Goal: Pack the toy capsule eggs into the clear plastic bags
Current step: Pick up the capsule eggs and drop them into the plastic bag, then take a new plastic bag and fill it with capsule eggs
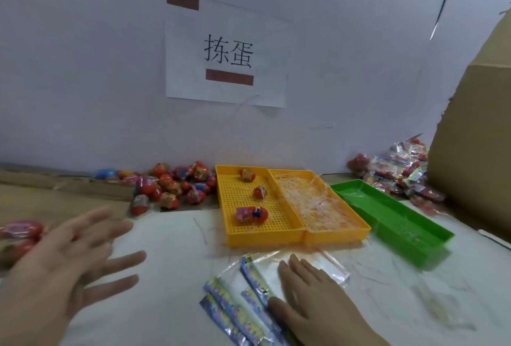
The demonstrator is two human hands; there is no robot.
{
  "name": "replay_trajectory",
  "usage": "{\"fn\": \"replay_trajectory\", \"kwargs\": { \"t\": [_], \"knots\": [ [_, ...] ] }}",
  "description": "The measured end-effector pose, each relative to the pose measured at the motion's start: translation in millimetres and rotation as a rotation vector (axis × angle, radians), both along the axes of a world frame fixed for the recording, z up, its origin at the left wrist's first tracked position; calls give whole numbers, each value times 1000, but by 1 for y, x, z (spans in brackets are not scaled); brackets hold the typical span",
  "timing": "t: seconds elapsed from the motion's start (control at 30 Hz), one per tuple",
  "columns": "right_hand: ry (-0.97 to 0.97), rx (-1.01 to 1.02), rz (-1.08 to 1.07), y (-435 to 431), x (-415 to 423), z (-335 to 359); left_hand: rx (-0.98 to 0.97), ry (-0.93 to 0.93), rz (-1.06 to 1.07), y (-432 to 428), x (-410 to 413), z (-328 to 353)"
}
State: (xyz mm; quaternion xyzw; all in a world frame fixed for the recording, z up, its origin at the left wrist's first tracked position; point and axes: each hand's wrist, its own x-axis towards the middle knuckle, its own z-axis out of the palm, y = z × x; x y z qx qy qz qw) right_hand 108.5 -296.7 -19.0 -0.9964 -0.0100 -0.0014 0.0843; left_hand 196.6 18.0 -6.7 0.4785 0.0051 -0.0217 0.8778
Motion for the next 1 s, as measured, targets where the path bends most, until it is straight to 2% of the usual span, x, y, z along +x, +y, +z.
{"fn": "replay_trajectory", "kwargs": {
  "t": [0.07,0.13,0.23,0.3,0.33,0.4,0.47,0.57,0.63,0.67,0.7,0.73,0.8,0.83,0.87,0.9,0.93,1.0],
  "knots": [
    [-39,-55,-17,5,-1,-4,81,-17,-22,6,-6,7],
    [-132,26,22,2,-5,3,127,-35,4,5,-13,8],
    [-214,286,45,15,-7,31,160,-35,-3,0,-20,11],
    [-406,441,155,28,-10,47,161,-21,-6,-4,-23,15],
    [-514,458,239,37,-11,54,152,-15,-7,-6,-24,17],
    [-717,342,406,57,-7,62,98,26,-61,-8,-26,20],
    [-782,189,559,82,-1,66,56,72,-161,-6,-30,24],
    [-717,-9,690,109,14,62,43,102,-407,3,-36,29],
    [-610,-149,780,117,23,57,44,40,-450,3,-38,29],
    [-537,-150,835,117,29,56,41,26,-382,2,-36,26],
    [-460,-44,885,118,35,54,55,32,-279,0,-34,24],
    [-393,163,894,118,41,54,66,40,-179,-3,-32,24],
    [-420,661,779,121,60,56,66,18,-56,-4,-27,21],
    [-518,834,668,123,75,59,62,0,-16,-4,-26,21],
    [-586,908,536,125,93,60,65,-15,22,-2,-25,20],
    [-590,884,413,127,113,61,72,-24,48,-3,-24,21],
    [-538,750,318,128,135,63,72,-36,75,-1,-23,19],
    [-362,435,261,129,172,57,83,-58,76,-1,-20,15]
  ]
}}
